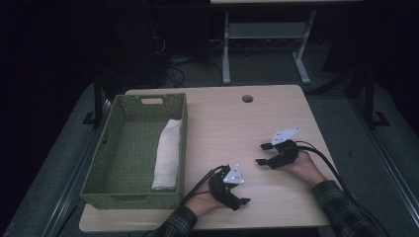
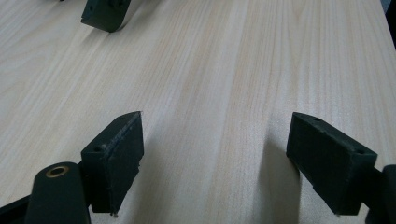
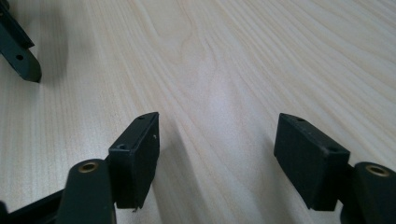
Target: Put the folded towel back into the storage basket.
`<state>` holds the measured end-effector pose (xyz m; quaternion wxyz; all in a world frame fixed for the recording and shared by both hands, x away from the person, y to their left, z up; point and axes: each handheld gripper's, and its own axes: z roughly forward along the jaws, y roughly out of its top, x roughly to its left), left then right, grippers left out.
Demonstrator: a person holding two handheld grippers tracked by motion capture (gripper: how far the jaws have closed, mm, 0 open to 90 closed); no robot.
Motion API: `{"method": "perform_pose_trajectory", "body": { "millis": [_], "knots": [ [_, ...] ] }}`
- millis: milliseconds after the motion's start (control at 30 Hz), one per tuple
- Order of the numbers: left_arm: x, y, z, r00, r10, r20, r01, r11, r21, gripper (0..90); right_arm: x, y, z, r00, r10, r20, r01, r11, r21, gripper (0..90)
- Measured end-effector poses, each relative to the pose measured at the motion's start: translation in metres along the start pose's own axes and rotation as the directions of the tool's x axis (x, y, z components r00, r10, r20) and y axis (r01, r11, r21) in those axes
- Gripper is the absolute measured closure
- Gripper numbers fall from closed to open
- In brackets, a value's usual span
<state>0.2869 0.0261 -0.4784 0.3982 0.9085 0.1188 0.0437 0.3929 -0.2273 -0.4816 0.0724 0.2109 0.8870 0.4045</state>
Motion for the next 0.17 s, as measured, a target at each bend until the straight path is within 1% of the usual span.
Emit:
{"method": "perform_pose_trajectory", "body": {
  "millis": [167],
  "knots": [
    [-0.0001, -0.0001, -0.0001, 1.0, 0.0, -0.001, 0.0, 1.0, 0.001, 18.4, -0.0001, 0.0, 0.0002, 1.0, 0.0, 0.002, 0.0, 1.0, 0.003, 28.6]
  ]
}}
